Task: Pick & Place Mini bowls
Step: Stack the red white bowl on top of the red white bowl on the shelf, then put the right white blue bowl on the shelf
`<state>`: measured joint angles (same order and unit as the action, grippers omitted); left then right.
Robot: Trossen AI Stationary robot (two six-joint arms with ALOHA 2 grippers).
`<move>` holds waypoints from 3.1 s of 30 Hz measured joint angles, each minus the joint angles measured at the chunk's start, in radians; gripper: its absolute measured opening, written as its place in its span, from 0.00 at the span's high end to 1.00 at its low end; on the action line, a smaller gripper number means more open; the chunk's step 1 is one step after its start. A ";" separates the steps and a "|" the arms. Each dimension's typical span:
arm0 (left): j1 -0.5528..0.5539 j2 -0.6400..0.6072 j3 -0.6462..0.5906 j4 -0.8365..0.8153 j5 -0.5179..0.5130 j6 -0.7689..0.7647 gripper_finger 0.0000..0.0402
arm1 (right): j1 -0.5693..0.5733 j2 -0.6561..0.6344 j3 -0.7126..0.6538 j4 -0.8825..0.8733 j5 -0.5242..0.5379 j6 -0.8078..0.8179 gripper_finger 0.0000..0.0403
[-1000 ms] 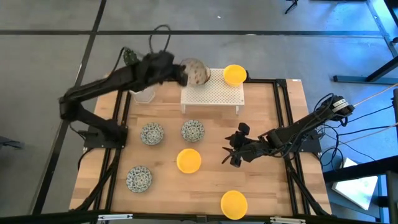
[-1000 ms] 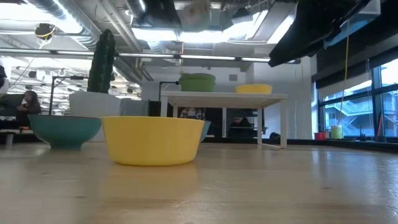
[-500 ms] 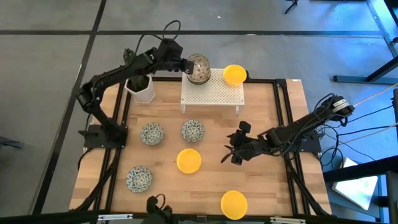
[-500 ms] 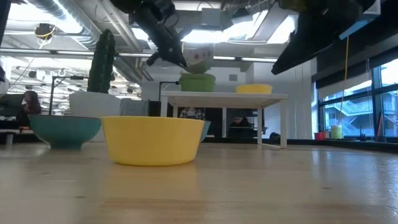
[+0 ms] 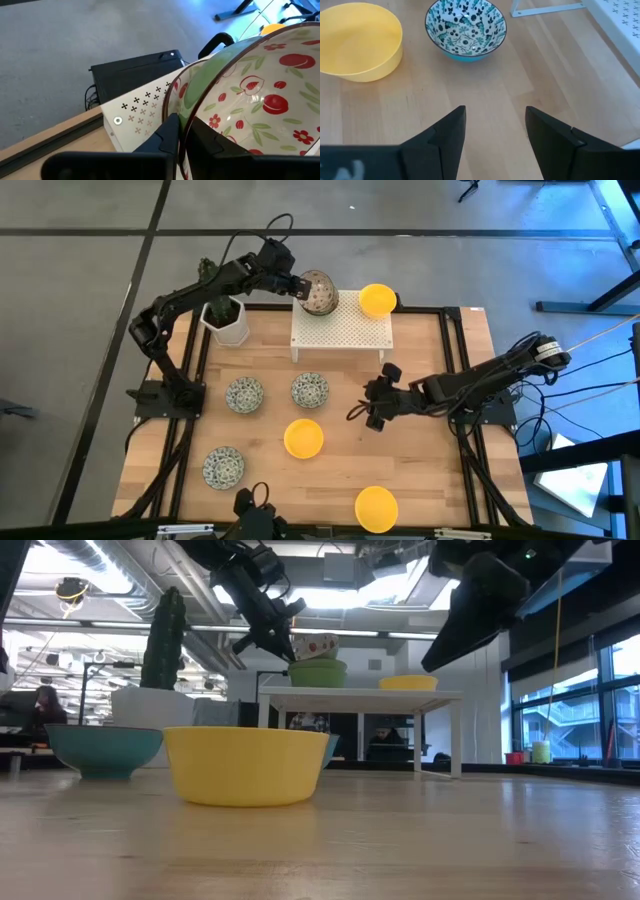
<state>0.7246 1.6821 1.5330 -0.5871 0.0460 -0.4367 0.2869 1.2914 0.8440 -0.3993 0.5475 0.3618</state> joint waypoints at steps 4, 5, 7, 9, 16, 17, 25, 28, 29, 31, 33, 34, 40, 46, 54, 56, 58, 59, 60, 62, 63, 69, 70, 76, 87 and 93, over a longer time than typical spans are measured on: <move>0.000 0.000 0.000 0.000 -0.006 0.004 0.93 | -0.013 0.000 0.000 0.003 0.000 -0.001 0.49; 0.000 0.000 0.000 0.001 -0.007 0.004 0.91 | -0.017 0.000 0.000 0.003 0.000 -0.001 0.49; 0.000 0.000 0.000 0.001 -0.009 0.012 0.86 | -0.021 0.000 0.000 0.004 0.000 -0.001 0.49; 0.000 0.000 0.001 0.002 -0.010 0.021 0.81 | -0.022 0.000 0.000 0.007 0.000 -0.001 0.49; -0.004 -0.022 0.002 0.021 -0.026 0.111 0.65 | -0.022 0.000 0.000 0.010 0.000 -0.011 0.49; -0.007 -0.032 0.008 0.023 -0.024 0.136 0.64 | -0.022 0.000 0.000 0.009 0.000 -0.019 0.49; -0.106 -0.190 0.040 0.038 -0.046 0.391 0.62 | -0.059 0.007 0.000 0.092 -0.004 -0.213 0.49; -0.198 -0.239 0.019 0.033 -0.106 0.515 0.63 | -0.088 0.048 0.000 0.185 -0.097 -0.387 0.49; -0.226 -0.253 0.002 0.034 -0.118 0.542 0.64 | -0.097 0.072 0.000 0.225 -0.153 -0.455 0.49; -0.275 -0.279 -0.046 0.045 -0.131 0.569 0.64 | -0.114 0.125 0.000 0.313 -0.246 -0.555 0.49; -0.311 -0.307 -0.107 0.060 -0.143 0.573 0.65 | -0.136 0.187 0.011 0.369 -0.305 -0.620 0.49; -0.327 -0.321 -0.143 0.072 -0.151 0.573 0.65 | -0.149 0.217 0.026 0.372 -0.340 -0.646 0.49; -0.407 -0.425 -0.432 0.283 -0.214 0.558 0.65 | -0.208 0.405 0.185 0.335 -0.475 -0.706 0.49; -0.464 -0.546 -0.648 0.462 -0.253 0.493 0.65 | -0.227 0.536 0.356 0.139 -0.497 -0.717 0.49; -0.568 -0.606 -0.750 0.514 -0.412 0.475 0.65 | -0.274 0.656 0.434 0.126 -0.496 -0.762 0.51; -0.591 -0.605 -0.766 0.510 -0.472 0.463 0.65 | -0.283 0.669 0.440 0.123 -0.496 -0.762 0.55; -0.605 -0.603 -0.774 0.510 -0.541 0.470 0.65 | -0.288 0.670 0.441 0.123 -0.496 -0.763 0.63; -0.609 -0.604 -0.773 0.514 -0.570 0.481 0.65 | -0.290 0.670 0.442 0.122 -0.496 -0.763 0.69; -0.611 -0.605 -0.772 0.516 -0.594 0.484 0.65 | -0.290 0.669 0.442 0.119 -0.497 -0.763 0.75; -0.613 -0.611 -0.773 0.509 -0.624 0.484 0.65 | -0.291 0.657 0.442 0.106 -0.490 -0.770 0.89; -0.613 -0.612 -0.773 0.512 -0.630 0.484 0.65 | -0.291 0.647 0.449 0.099 -0.484 -0.770 0.93; -0.613 -0.618 -0.772 0.510 -0.630 0.500 0.65 | -0.282 0.594 0.549 -0.172 -0.556 -0.748 0.92; -0.613 -0.618 -0.772 0.510 -0.631 0.508 0.65 | -0.275 0.583 0.581 -0.221 -0.567 -0.747 0.93; -0.613 -0.618 -0.770 0.515 -0.639 0.539 0.65 | -0.243 0.539 0.775 -0.485 -0.572 -0.756 0.95; -0.613 -0.618 -0.770 0.478 -0.668 0.548 0.65 | -0.383 0.443 0.825 -0.591 -0.326 -0.731 0.95; -0.613 -0.618 -0.769 0.478 -0.668 0.548 0.65 | -0.487 0.449 0.820 -0.568 -0.313 -0.730 0.95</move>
<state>0.1120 1.0637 0.7635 -0.1087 -0.6216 0.1112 -0.1998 1.7401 1.6638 -0.9674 0.2342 -0.3683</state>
